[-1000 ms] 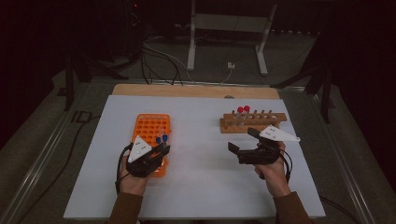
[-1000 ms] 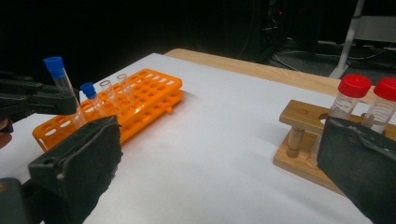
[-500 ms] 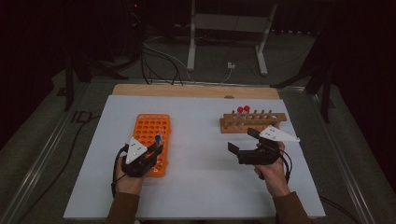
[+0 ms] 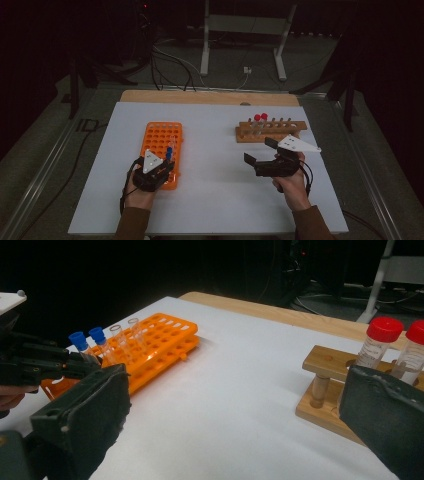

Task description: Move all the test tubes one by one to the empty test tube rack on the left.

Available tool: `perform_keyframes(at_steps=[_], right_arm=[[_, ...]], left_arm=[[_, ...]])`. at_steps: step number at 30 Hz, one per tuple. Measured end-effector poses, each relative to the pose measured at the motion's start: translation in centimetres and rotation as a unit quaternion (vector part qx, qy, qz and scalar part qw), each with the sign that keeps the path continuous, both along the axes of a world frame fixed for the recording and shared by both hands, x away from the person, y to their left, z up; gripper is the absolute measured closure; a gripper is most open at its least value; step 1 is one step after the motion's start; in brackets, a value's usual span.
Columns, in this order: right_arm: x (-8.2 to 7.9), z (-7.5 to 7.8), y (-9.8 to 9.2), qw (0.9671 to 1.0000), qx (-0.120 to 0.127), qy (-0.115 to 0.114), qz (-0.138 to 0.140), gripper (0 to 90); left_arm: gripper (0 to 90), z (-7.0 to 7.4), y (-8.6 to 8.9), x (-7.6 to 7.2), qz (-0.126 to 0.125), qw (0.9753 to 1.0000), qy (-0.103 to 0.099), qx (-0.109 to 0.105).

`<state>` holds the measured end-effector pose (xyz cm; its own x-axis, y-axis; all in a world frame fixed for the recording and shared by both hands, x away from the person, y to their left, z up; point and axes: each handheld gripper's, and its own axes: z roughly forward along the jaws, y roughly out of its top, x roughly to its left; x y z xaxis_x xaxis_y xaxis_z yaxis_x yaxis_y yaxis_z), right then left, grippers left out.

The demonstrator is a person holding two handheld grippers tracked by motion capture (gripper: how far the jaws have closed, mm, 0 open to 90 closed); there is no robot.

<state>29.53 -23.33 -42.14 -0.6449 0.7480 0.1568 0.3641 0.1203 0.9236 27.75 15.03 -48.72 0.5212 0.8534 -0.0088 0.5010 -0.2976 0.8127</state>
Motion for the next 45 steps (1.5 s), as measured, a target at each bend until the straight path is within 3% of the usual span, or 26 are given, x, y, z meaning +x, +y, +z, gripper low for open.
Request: perform_keyframes(at_steps=[10, 14, 21, 30, 35, 38, 45], right_arm=[[0.1, -0.2, 0.2, 1.0, -0.003, 0.001, 0.003, 0.1], [0.1, -0.3, 0.1, 1.0, -0.002, 0.002, 0.003, 0.1], [0.2, -0.4, -0.1, 1.0, -0.001, 0.003, -0.001, 0.1], [0.2, -0.4, 0.1, 1.0, -0.002, 0.005, -0.001, 0.1], [0.3, -0.2, -0.2, 0.9999, -0.005, 0.005, -0.008, 0.1], [0.4, 0.4, -0.6, 0.9998, -0.011, -0.004, -0.017, 0.1], [2.5, 2.1, -2.0, 0.9979, -0.017, -0.023, -0.057, 5.9]], left_arm=[[76.7, -0.2, -0.1, 0.1, -0.002, 1.0, 0.003, 0.003], [65.1, 0.0, -0.1, -0.1, -0.001, 1.0, 0.005, -0.004], [47.3, 1.2, 0.5, -0.7, 0.001, 0.9986, -0.03, -0.043], [28.0, 2.4, 1.4, -1.1, 0.01, 0.9919, -0.069, -0.106], [14.8, 2.9, 1.7, -1.3, 0.013, 0.9893, -0.075, -0.124], [2.5, 3.1, 1.7, -1.3, 0.014, 0.9887, -0.074, -0.13], [0.5, 3.2, 1.8, -1.4, 0.022, 0.9881, -0.082, -0.129]])
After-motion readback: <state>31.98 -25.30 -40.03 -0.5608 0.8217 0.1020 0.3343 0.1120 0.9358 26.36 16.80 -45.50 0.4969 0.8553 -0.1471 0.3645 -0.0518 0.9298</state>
